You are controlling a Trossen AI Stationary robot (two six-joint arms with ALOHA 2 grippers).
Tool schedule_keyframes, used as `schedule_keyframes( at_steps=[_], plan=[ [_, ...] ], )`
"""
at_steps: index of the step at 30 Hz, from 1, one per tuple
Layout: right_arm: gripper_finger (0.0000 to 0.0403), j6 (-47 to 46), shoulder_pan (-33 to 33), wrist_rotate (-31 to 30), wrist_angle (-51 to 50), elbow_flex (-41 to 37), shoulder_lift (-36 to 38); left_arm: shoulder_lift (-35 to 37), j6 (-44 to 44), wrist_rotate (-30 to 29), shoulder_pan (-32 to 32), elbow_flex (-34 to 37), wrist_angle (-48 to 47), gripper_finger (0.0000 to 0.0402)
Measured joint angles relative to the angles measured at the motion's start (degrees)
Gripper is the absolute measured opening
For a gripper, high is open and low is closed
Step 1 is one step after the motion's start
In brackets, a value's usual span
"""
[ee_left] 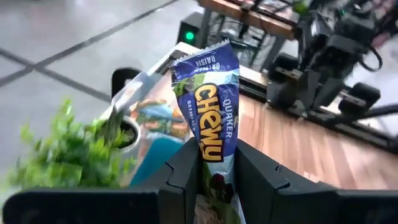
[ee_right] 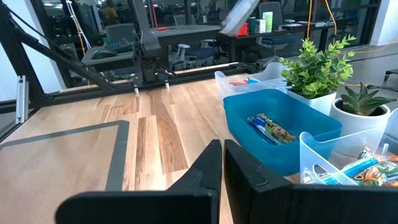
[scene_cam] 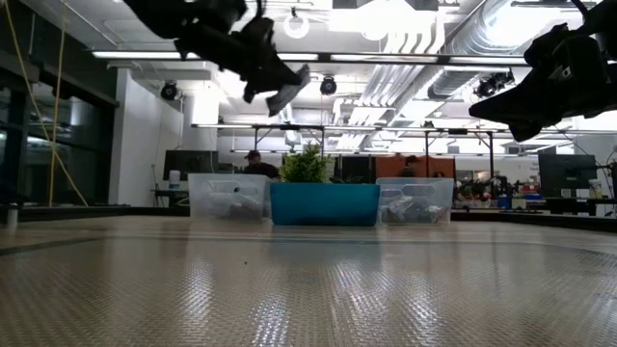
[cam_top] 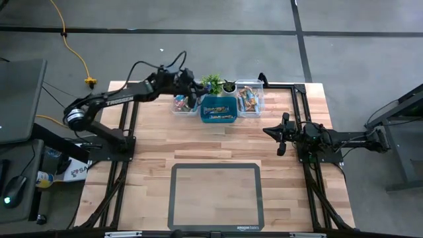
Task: Pick and place Granola Bars by type
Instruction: Put the blue granola bar into the blue bin
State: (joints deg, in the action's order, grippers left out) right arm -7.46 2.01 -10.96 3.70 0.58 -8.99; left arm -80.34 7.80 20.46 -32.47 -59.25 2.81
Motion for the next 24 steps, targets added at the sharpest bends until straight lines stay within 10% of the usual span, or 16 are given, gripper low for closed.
schedule_keyframes(
  at_steps=[13, 24],
  plan=[
    [0.0, 0.0, 0.0, 0.0, 0.0, 0.0, 0.0, -17.8, -28.2, -3.4, 0.2, -21.1, -28.4, 0.0087],
    [0.0, 0.0, 0.0, 0.0, 0.0, 0.0, 0.0, -27.5, -41.3, -11.6, 5.1, -25.1, -29.0, 0.0087]
  ],
)
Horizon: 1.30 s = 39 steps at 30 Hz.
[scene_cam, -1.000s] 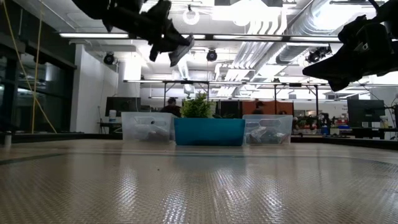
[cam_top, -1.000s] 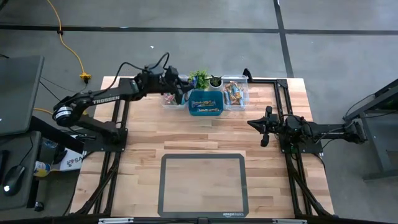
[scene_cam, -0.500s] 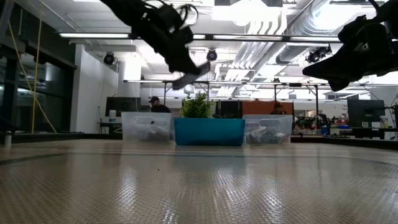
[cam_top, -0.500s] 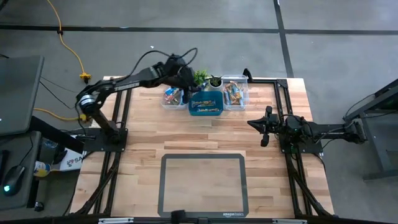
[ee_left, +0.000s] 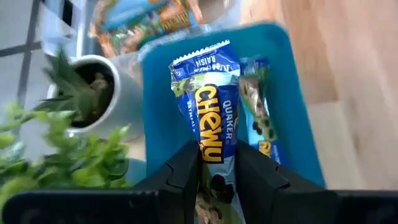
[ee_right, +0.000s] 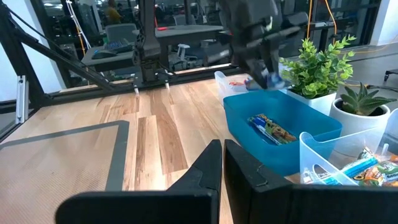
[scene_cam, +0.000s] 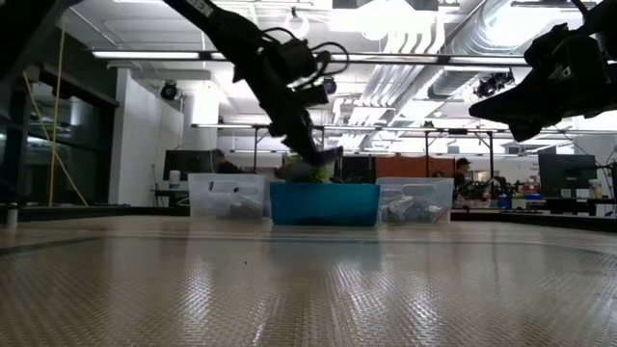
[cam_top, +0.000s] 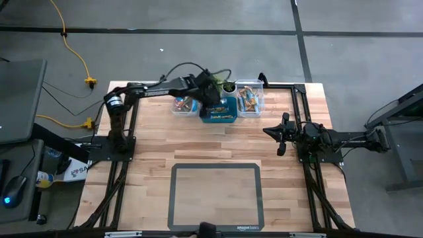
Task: Pick and place Granola Bars by type
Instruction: Put the blue granola bar into the blue bin, then return to Home Position
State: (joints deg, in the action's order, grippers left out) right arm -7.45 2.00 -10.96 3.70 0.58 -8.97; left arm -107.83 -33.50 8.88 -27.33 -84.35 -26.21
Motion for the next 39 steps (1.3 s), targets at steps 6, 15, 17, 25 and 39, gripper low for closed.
schedule_keyframes(
  at_steps=[6, 15, 17, 25, 39],
  plan=[
    [0.0, 0.0, 0.0, 0.0, 0.0, 0.0, 0.0, -4.7, -2.5, -9.5, 3.4, -1.9, 2.4, 0.0087],
    [0.0, 0.0, 0.0, 0.0, 0.0, 0.0, 0.0, -8.4, -2.3, -13.5, 4.2, -4.9, 2.3, 0.0087],
    [0.0, 0.0, 0.0, 0.0, 0.0, 0.0, 0.0, -8.4, -2.3, -13.5, 4.2, -5.0, 2.1, 0.0087],
    [0.0, 0.0, 0.0, 0.0, 0.0, 0.0, 0.0, -8.4, -2.3, -12.0, 5.2, -5.0, 2.0, 0.0089],
    [0.0, 0.0, 0.0, 0.0, 0.0, 0.0, 0.0, -8.4, 1.1, -16.0, 7.1, -5.0, 2.2, 0.0168]
  ],
)
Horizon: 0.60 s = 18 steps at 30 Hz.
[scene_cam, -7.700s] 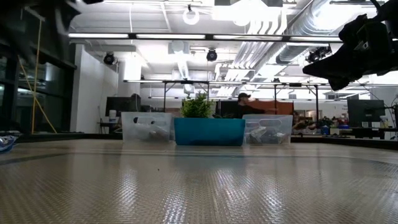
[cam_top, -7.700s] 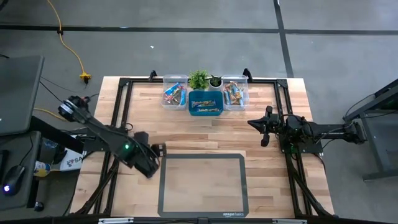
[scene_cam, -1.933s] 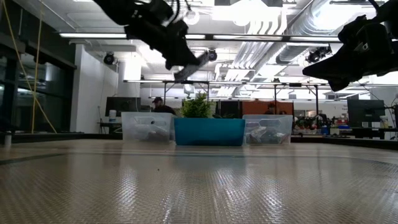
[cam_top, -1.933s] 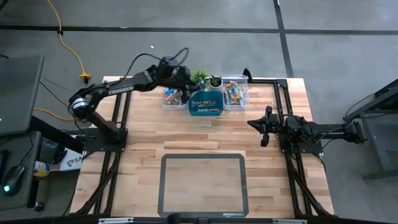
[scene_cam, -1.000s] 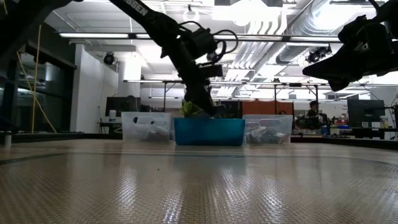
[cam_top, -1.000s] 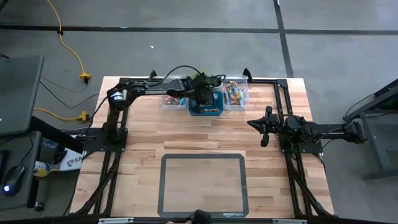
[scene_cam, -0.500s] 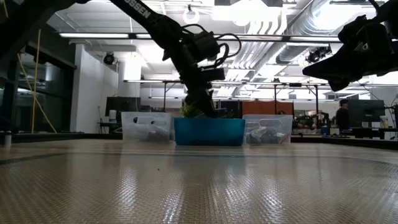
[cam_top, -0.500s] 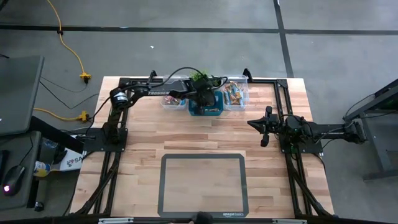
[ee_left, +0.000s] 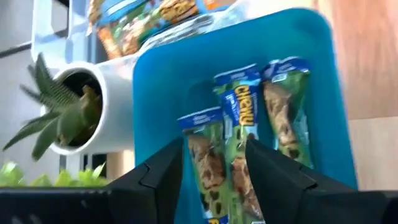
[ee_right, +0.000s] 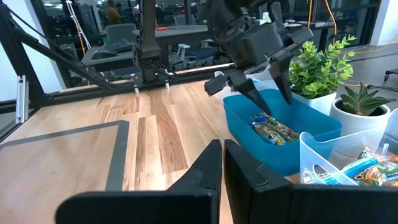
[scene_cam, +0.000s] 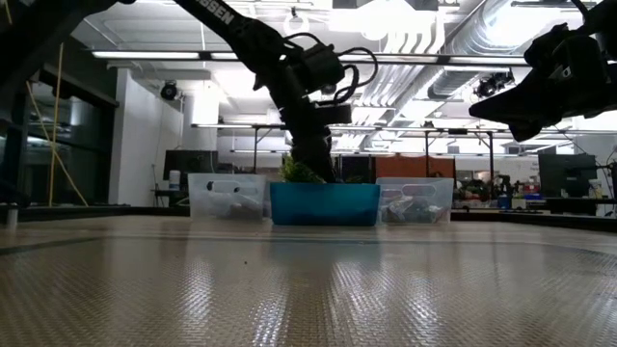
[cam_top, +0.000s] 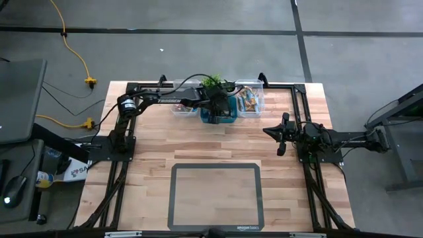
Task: Pick and place Granola Bars by type
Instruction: Return to Home Position
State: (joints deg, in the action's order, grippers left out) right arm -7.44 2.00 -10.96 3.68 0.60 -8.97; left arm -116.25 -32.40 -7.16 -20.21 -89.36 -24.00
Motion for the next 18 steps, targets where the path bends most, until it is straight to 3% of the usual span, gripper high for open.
schedule_keyframes(
  at_steps=[5, 18],
  plan=[
    [0.0, 0.0, 0.0, 0.0, 0.0, 0.0, 0.0, 1.9, 9.5, -0.4, 0.0, 0.1, -2.0, 0.0172],
    [0.0, 0.0, 0.0, 0.0, 0.0, 0.0, 0.0, 17.1, 21.1, 19.1, 0.0, 2.0, -8.3, 0.0172]
  ],
)
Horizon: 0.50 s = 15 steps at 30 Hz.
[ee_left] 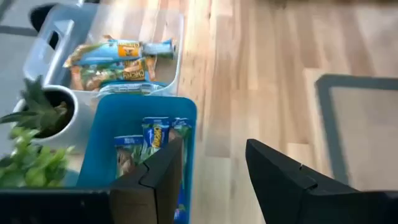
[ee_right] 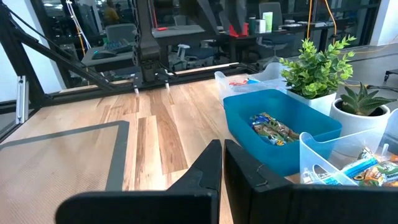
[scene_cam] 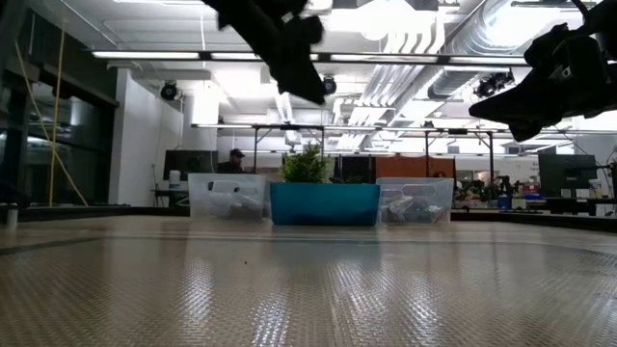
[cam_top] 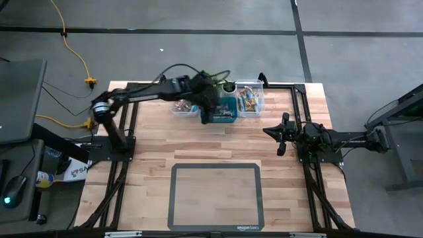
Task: Pick and place Granola Bars by type
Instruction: Return to Home Position
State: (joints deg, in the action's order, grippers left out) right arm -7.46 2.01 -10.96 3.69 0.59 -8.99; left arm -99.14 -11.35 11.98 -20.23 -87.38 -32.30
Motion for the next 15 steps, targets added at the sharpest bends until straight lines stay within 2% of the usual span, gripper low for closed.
schedule_keyframes(
  at_steps=[5, 11, 15],
  plan=[
    [0.0, 0.0, 0.0, 0.0, 0.0, 0.0, 0.0, 12.5, 3.0, 0.7, 0.0, 8.8, 0.8, 0.015],
    [0.0, 0.0, 0.0, 0.0, 0.0, 0.0, 0.0, 34.1, 11.0, 1.5, 0.6, 24.6, 3.6, 0.0093],
    [0.0, 0.0, 0.0, 0.0, 0.0, 0.0, 0.0, 46.3, 11.8, -1.2, 4.2, 30.6, 4.0, 0.0047]
  ],
)
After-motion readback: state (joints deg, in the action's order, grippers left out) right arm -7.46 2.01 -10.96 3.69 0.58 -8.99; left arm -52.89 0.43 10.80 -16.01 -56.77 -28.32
